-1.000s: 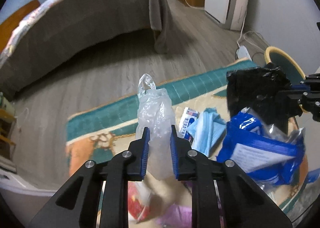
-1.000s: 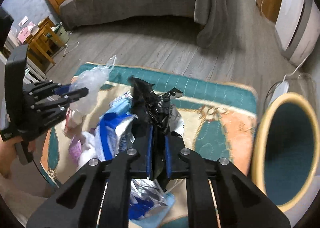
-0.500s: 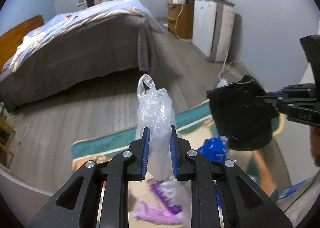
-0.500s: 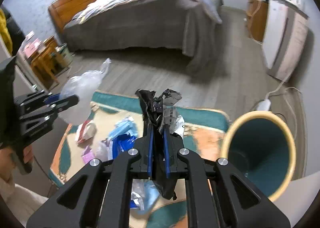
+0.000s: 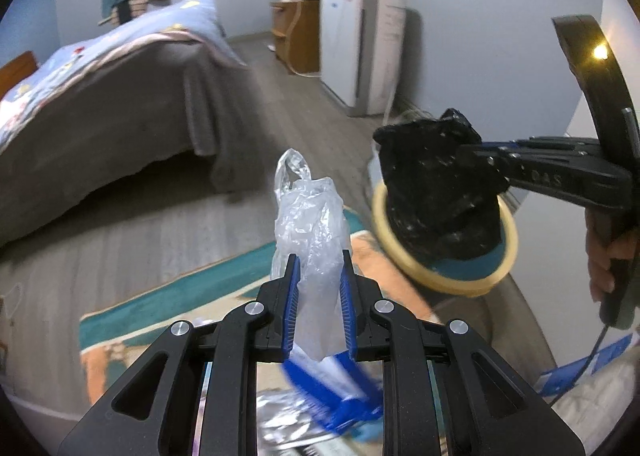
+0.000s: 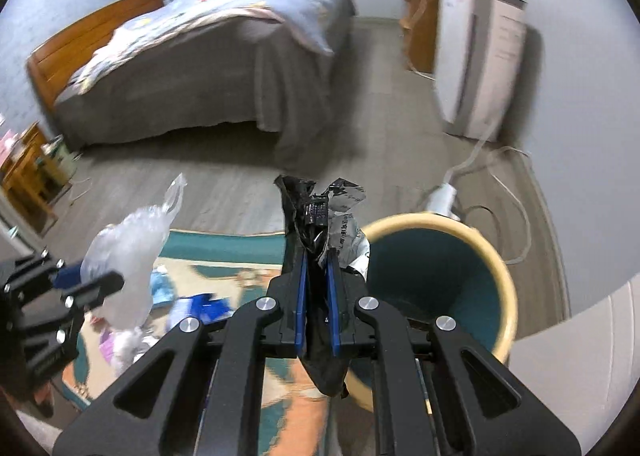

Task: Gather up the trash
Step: 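Carry both bags over the yellow-rimmed bin and open both tools to drop them, then grasp the blue wipes packet with the right tool while the left tool grasps the red floral cup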

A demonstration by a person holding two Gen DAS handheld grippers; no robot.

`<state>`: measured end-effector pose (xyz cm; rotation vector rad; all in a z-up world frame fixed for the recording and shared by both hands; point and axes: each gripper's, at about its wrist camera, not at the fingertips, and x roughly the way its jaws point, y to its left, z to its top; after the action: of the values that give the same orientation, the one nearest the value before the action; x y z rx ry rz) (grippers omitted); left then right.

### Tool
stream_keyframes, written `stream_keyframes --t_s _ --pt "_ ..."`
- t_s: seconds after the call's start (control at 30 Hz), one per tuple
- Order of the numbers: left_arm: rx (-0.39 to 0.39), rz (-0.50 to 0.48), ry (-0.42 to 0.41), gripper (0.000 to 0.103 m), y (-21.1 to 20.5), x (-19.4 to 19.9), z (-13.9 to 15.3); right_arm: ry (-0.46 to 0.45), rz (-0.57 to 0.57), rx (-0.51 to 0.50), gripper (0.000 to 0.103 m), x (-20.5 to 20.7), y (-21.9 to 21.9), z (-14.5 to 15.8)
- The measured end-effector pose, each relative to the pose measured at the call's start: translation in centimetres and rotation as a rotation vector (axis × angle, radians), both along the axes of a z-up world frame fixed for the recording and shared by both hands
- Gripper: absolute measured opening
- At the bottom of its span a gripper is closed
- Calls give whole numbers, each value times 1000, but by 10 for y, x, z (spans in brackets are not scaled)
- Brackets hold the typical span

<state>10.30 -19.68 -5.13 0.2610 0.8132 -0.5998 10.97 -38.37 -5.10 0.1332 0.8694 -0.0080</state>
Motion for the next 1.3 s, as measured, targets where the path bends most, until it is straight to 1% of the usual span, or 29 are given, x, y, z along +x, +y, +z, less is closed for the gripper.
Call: stream_keyframes --t_s 0.1,0.33,0.43,0.47,0.5,0.53,0.57,0.6,0.63,0.67,0.7,0.73,0.8,0.87,0.93,1.0,1.13,1.17,1.23,1.3 --pt "-8 -42 22 20 -26 4 -8 29 -84 -5 9 2 -29 -10" --pt "-6 -147 60 21 -83 9 -31 89 -243 -5 9 -6 -78 -36" --pt "-22 -193 66 24 -109 10 -37 103 -289 20 11 -11 -92 -43" --pt "-23 -198 65 30 -117 11 -38 109 -298 20 13 -10 -94 -45" --pt "-25 -200 65 40 -121 11 -37 112 -308 15 20 -11 -96 -46" --pt "-25 -200 62 46 -124 12 -37 113 -314 11 32 -13 -96 -46" --pt "-33 -200 57 54 -125 12 -35 113 -320 10 38 -14 -96 -46" --pt "-40 -197 50 60 -124 13 -33 111 -325 12 45 -15 -97 -46" --pt "-42 -194 47 63 -123 13 -31 108 -326 15 48 -15 -97 -46" --pt "-45 -187 42 68 -119 12 -29 106 -327 14 49 -16 -97 -45" --pt "-46 -177 39 73 -113 10 -28 103 -327 15 53 -17 -97 -44" --pt "-46 -165 35 76 -110 10 -26 102 -327 14 61 -19 -98 -43" --pt "-43 -132 25 85 -98 9 -23 94 -328 15 71 -19 -98 -42" --pt "-33 -94 9 90 -86 9 -18 86 -321 18 80 -20 -95 -38" --pt "-25 -49 -7 93 -72 6 -11 78 -306 16 94 -19 -91 -35" --pt "-23 7 -15 94 -51 4 -3 68 -297 3 97 -19 -84 -30" --pt "-46 90 -26 95 -8 -4 16 69 -280 -17 97 -22 -66 -18" --pt "-48 118 -37 96 9 -7 22 68 -273 -21 97 -22 -60 -16" --pt "-44 155 -51 96 26 -11 28 69 -251 -30 97 -22 -43 -10" --pt "-41 205 -63 96 54 -13 35 75 -227 -40 97 -22 -27 -5"
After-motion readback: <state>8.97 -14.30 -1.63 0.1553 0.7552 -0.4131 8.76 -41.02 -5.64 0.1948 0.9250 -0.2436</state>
